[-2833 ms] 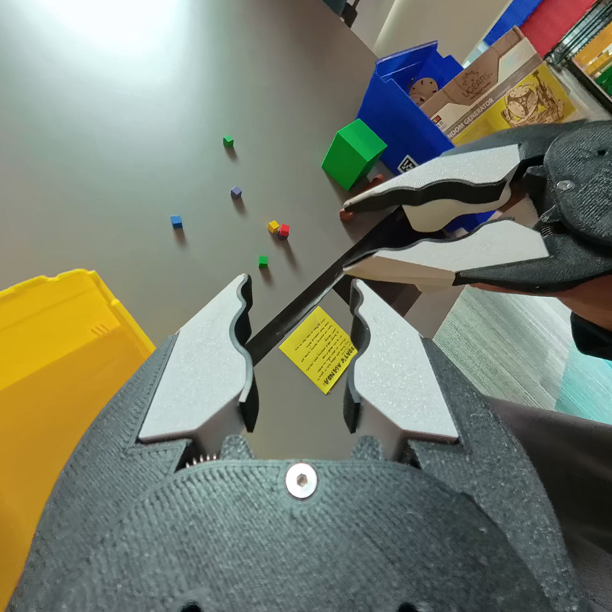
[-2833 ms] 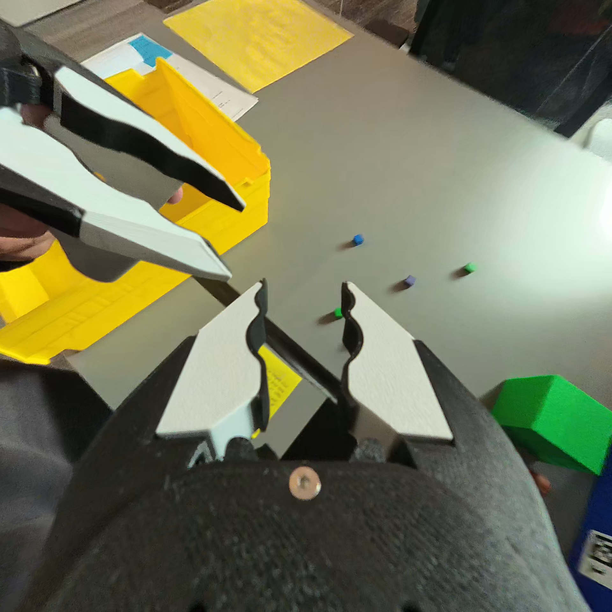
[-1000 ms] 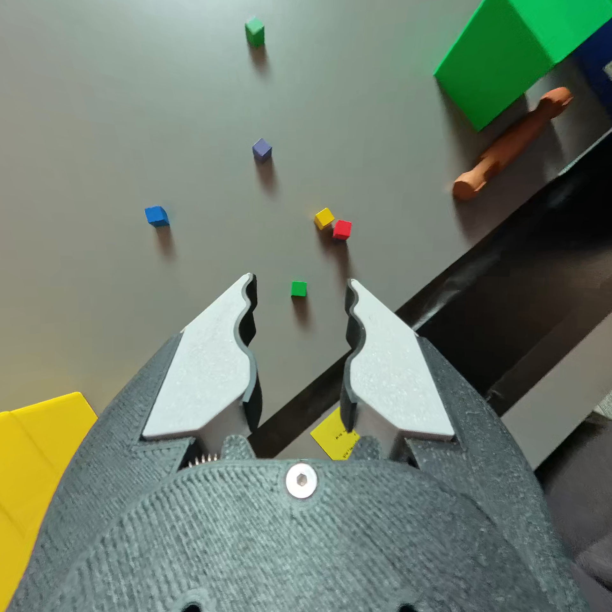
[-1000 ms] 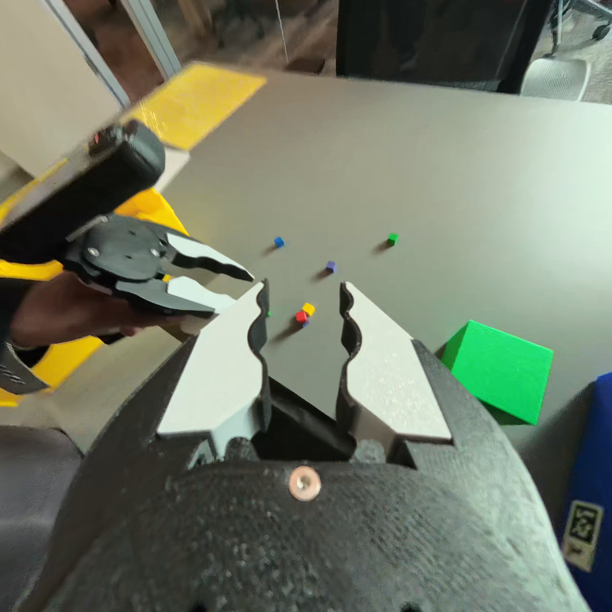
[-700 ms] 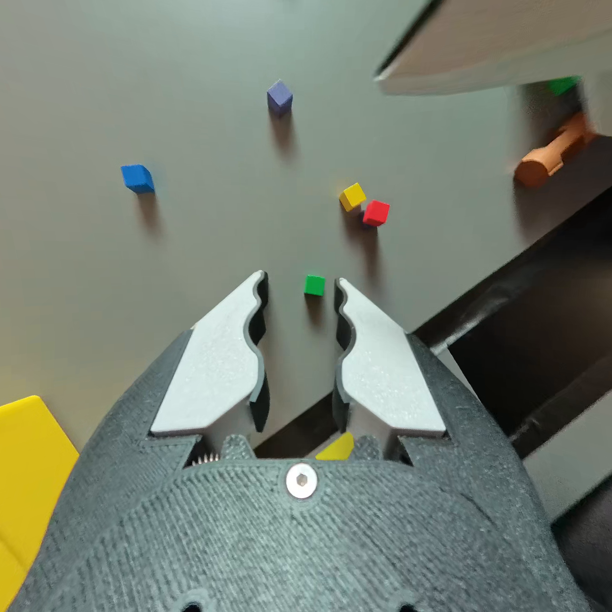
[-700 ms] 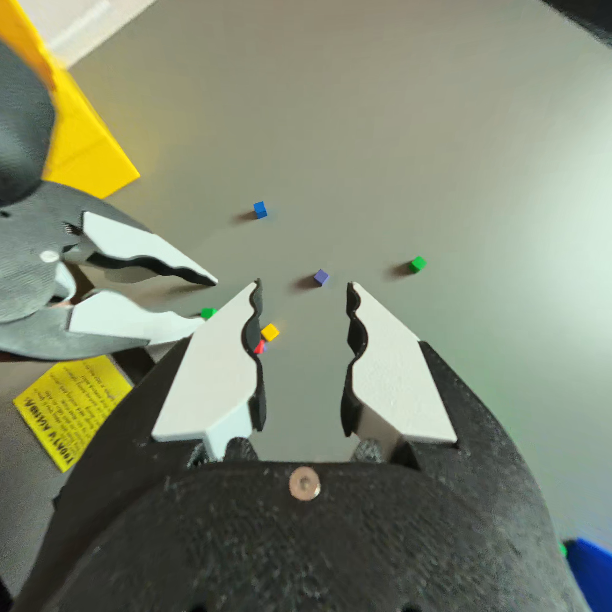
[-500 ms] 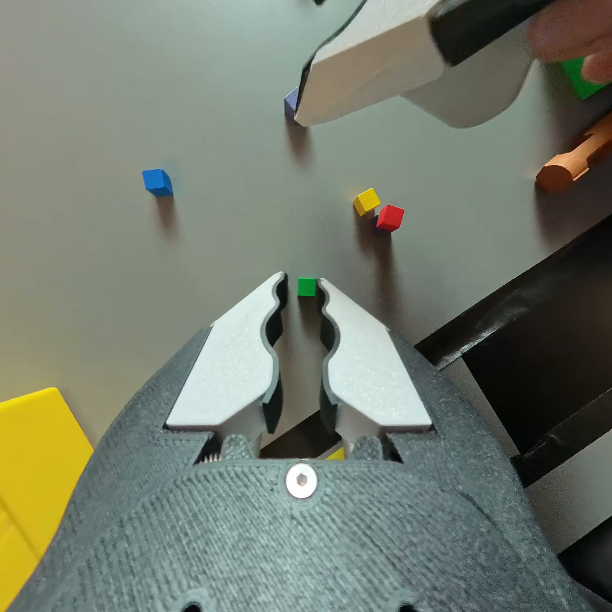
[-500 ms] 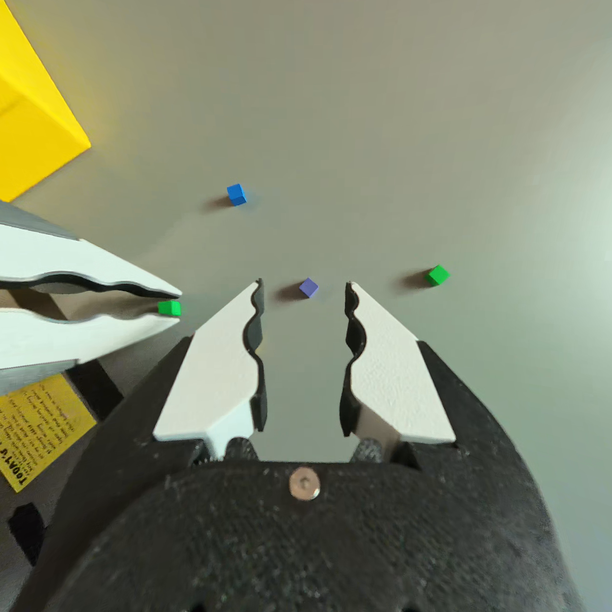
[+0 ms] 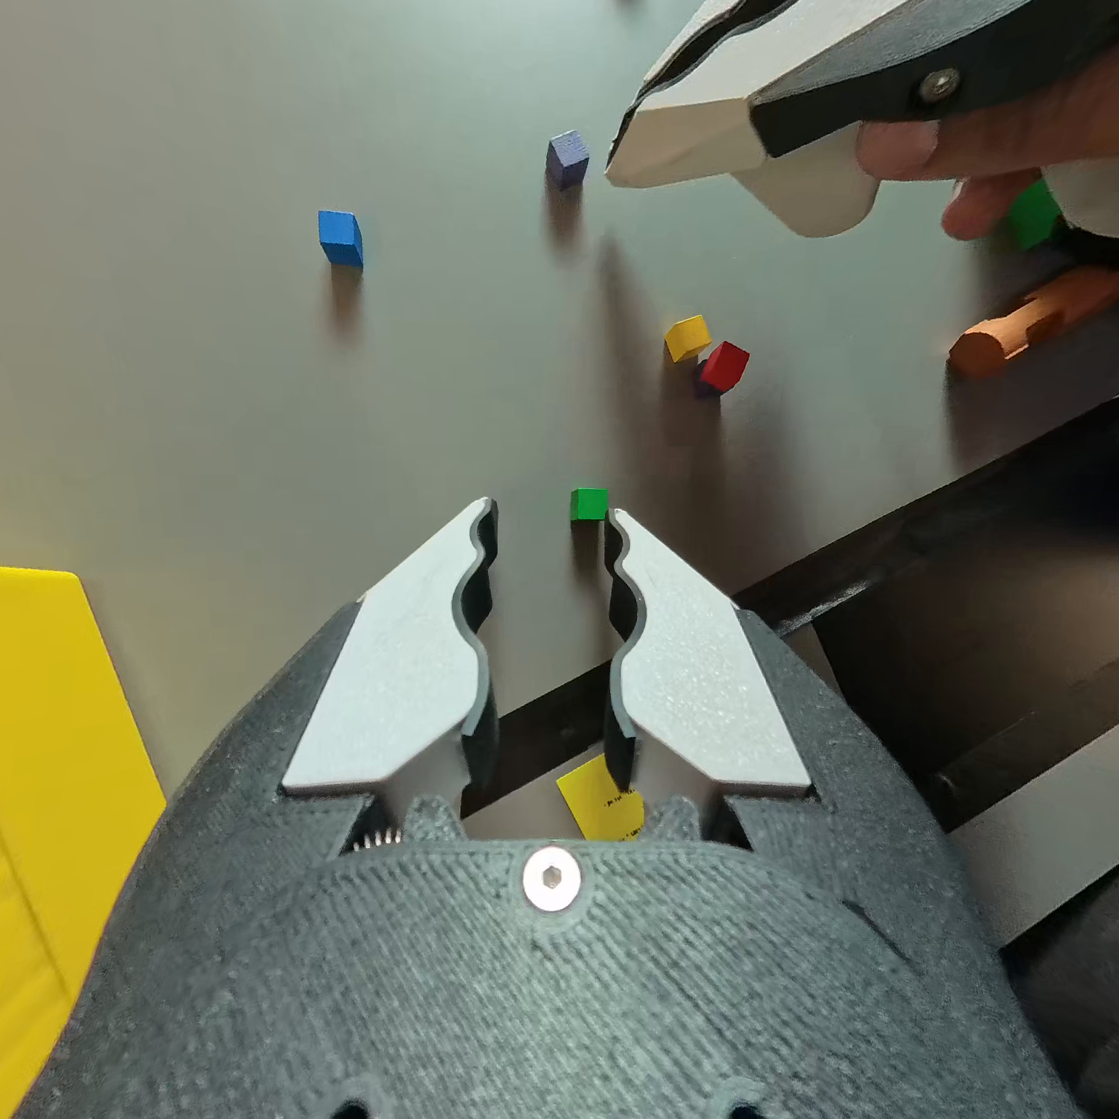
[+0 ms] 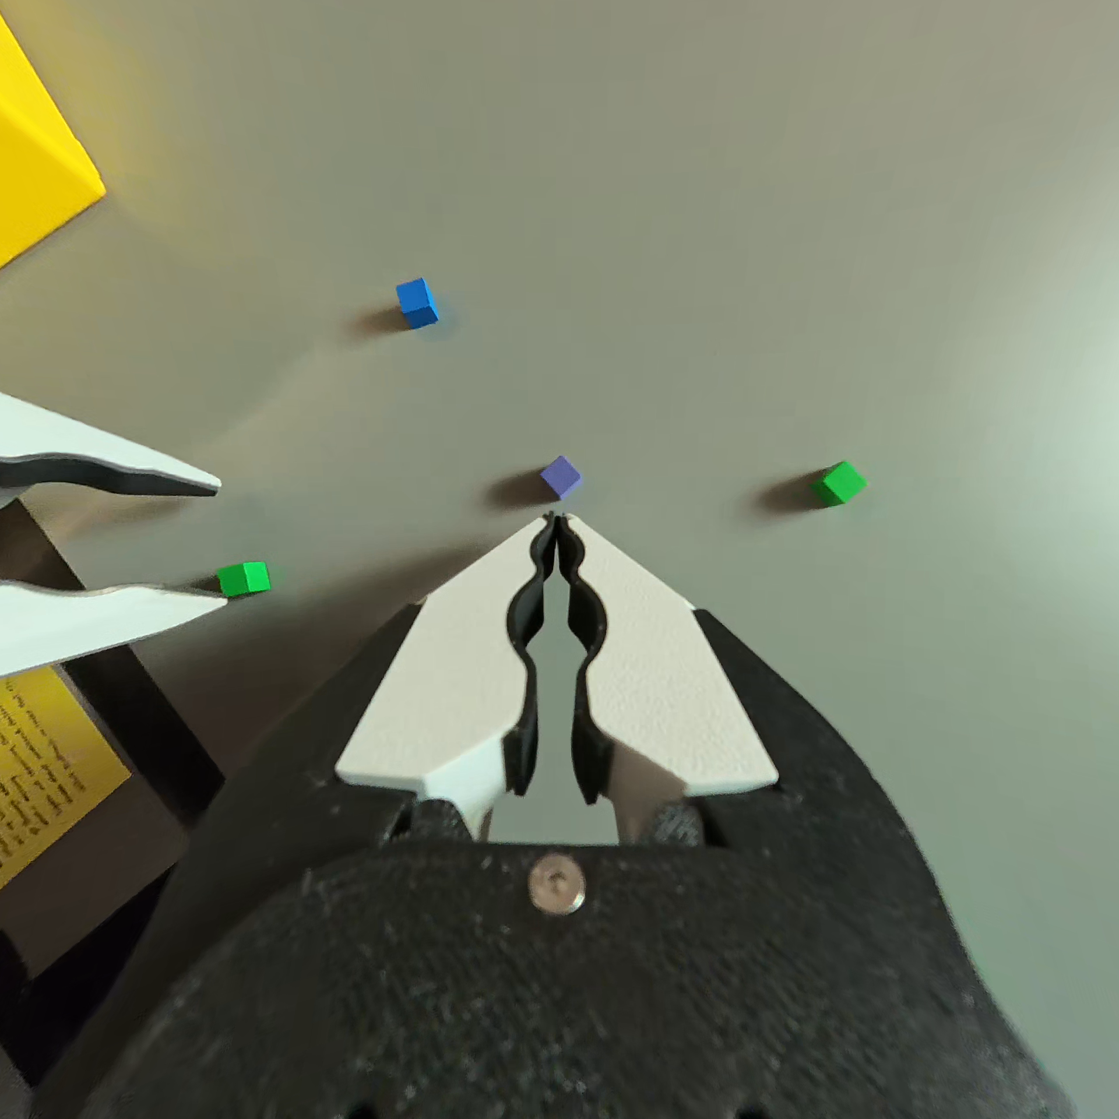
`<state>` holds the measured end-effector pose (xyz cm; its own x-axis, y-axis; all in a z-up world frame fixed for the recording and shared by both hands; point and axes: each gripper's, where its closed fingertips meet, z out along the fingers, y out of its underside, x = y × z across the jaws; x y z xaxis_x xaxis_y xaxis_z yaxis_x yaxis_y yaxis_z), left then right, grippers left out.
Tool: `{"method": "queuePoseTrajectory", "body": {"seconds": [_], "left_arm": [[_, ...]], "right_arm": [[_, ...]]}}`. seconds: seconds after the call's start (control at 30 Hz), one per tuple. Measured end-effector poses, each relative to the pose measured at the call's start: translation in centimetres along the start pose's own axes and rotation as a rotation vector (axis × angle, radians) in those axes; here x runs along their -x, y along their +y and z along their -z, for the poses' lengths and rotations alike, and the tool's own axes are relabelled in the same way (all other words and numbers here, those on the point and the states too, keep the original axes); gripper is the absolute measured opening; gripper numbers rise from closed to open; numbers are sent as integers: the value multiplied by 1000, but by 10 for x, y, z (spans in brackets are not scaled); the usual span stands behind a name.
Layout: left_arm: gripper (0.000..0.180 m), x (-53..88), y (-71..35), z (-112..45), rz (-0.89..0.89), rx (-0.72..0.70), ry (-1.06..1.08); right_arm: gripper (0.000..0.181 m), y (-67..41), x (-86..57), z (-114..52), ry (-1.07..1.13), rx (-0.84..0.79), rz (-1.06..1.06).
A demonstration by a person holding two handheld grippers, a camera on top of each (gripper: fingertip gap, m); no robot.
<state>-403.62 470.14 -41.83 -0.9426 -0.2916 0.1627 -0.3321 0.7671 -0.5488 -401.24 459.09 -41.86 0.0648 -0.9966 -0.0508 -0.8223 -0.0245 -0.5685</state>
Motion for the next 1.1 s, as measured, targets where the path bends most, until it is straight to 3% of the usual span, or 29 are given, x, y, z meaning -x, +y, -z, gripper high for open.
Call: {"method": "queuePoseTrajectory", "body": {"seconds": [0.3, 0.4, 0.43, 0.67, 1.1], "left_arm": [[24, -6, 5, 0, -73, 35, 54], [19, -9, 2, -4, -76, 50, 72], [11, -8, 1, -5, -77, 56, 69], [11, -14, -9, 1, -101, 22, 88], [11, -26, -23, 5, -103, -14, 116]], "right_arm": [[30, -10, 4, -5, -22, -70, -32], [13, -10, 1, -13, -17, -68, -22], [13, -10, -1, -13, -13, -64, -18], [12, -14, 2, 46, 26, -173, -84], [13, 32, 48, 45, -20, -91, 79]]}}
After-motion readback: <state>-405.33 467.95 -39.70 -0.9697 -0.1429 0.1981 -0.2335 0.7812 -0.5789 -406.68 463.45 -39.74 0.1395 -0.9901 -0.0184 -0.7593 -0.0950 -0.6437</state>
